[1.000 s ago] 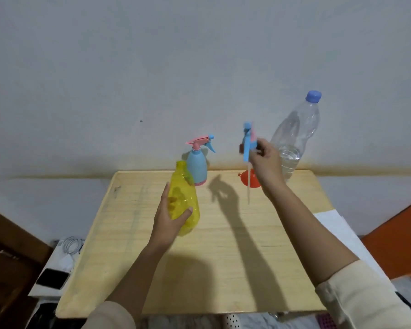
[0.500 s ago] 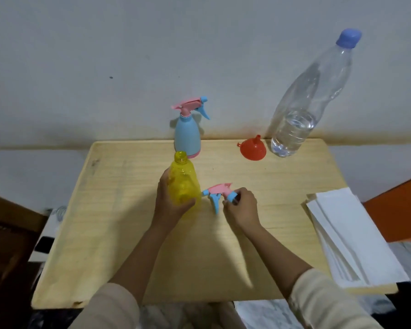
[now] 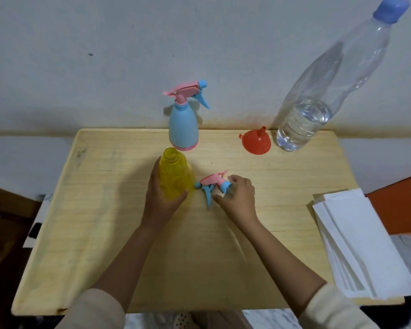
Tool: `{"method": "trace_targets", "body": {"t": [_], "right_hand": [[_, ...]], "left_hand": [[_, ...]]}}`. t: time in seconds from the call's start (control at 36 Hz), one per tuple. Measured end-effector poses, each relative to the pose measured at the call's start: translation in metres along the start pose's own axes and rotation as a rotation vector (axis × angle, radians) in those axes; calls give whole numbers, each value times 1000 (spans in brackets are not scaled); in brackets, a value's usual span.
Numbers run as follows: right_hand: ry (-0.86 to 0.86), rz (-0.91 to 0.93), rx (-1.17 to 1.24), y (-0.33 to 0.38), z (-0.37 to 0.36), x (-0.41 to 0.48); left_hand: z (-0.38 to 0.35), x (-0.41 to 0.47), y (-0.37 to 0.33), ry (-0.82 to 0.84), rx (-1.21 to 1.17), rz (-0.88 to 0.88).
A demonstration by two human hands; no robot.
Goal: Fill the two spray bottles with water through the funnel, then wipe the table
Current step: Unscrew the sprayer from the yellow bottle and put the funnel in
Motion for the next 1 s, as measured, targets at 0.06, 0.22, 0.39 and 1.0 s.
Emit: {"method": "trace_targets", "body": {"t": [0.06, 0.22, 0.39, 1.0], "right_hand": [[-86, 30, 83, -2, 9, 0], [-352, -41, 250, -23, 39, 55], [-307, -66, 119, -40, 41, 115], [-275, 18, 393, -29, 51, 119]], "left_hand": [[-1, -1, 1, -7, 25, -11], [-1, 1, 8, 0, 54, -28], [-8, -2, 13, -18, 28, -10], [-15, -7, 14, -18, -13, 41]]}}
Point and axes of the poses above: each hand's wrist, its own x-axis towards the middle knuckle, its own z-axis out of the back of the hand, y = z × x, the point moved 4 cm from there along x, towards the middle knuckle, and after that the axes turned 10 degrees about -x, right-handed, at the moved point
